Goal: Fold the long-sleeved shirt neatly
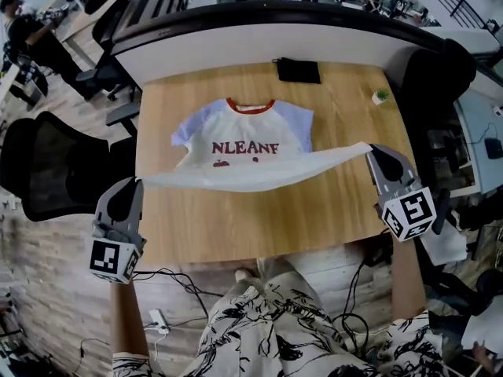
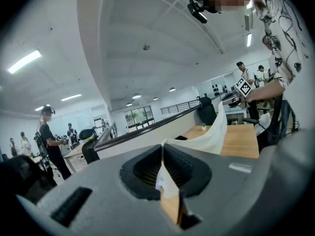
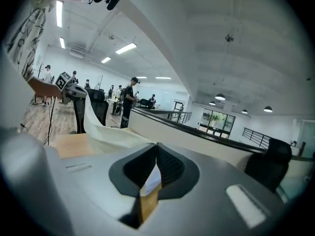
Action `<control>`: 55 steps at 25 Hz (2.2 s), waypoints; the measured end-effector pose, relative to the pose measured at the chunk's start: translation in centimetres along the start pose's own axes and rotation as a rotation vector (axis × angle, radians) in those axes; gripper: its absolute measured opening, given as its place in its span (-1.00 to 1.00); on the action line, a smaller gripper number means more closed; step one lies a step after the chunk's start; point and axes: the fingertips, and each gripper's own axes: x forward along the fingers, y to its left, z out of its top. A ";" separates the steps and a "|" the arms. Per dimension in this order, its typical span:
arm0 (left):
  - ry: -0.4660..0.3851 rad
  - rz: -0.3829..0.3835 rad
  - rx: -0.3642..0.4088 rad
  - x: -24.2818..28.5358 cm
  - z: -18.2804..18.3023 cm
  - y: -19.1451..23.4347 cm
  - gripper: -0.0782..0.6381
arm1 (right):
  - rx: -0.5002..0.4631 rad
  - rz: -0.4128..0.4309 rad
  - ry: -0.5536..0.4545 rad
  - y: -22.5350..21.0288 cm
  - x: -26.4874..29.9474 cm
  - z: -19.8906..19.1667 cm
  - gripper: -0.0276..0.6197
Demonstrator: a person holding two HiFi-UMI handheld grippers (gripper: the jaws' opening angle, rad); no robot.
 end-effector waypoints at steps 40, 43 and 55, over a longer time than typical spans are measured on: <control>0.455 -0.376 -0.061 -10.5 -35.5 -15.6 -0.04 | 0.163 0.251 0.464 26.6 -10.2 -34.3 -0.11; 0.416 -0.347 -0.086 -9.8 -33.7 -14.6 -0.03 | 0.180 0.228 0.421 25.4 -9.0 -32.2 -0.10; 0.228 -0.197 -0.073 -1.0 -19.9 -7.0 -0.03 | 0.240 0.176 0.197 18.5 -0.7 -18.8 -0.19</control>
